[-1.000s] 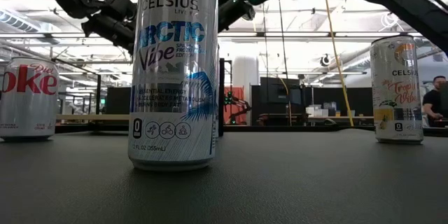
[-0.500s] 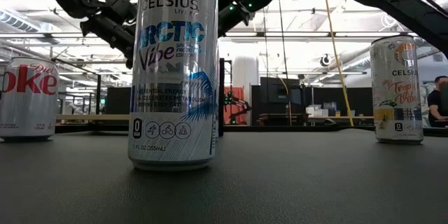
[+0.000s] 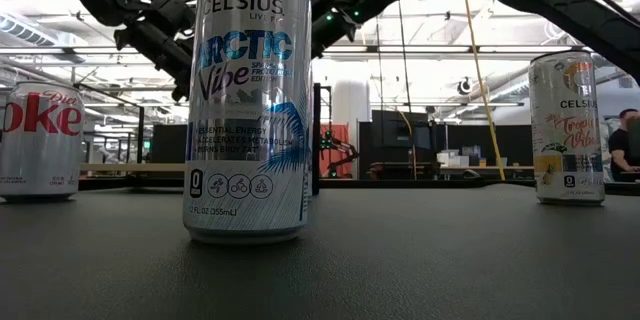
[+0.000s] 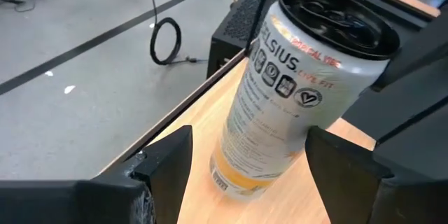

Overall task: Place canned beverage on shelf
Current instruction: Put the top white yellow soda can on the shelf

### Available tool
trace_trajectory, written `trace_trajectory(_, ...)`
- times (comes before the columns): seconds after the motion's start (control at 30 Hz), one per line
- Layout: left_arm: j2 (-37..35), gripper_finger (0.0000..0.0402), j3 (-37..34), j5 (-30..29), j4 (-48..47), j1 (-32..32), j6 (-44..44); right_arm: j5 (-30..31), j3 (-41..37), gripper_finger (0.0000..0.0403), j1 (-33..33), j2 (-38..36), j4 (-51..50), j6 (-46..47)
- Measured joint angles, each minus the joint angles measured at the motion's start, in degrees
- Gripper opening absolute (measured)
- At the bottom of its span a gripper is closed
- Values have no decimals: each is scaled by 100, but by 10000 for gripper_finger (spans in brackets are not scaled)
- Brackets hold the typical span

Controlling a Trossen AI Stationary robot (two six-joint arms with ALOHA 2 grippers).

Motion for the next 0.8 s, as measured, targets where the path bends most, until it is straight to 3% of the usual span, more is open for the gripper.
trace_trajectory(0.8, -2, 260, 2, 51, -37, 0, -109, -21, 0, 213, -87, 127, 210, -68)
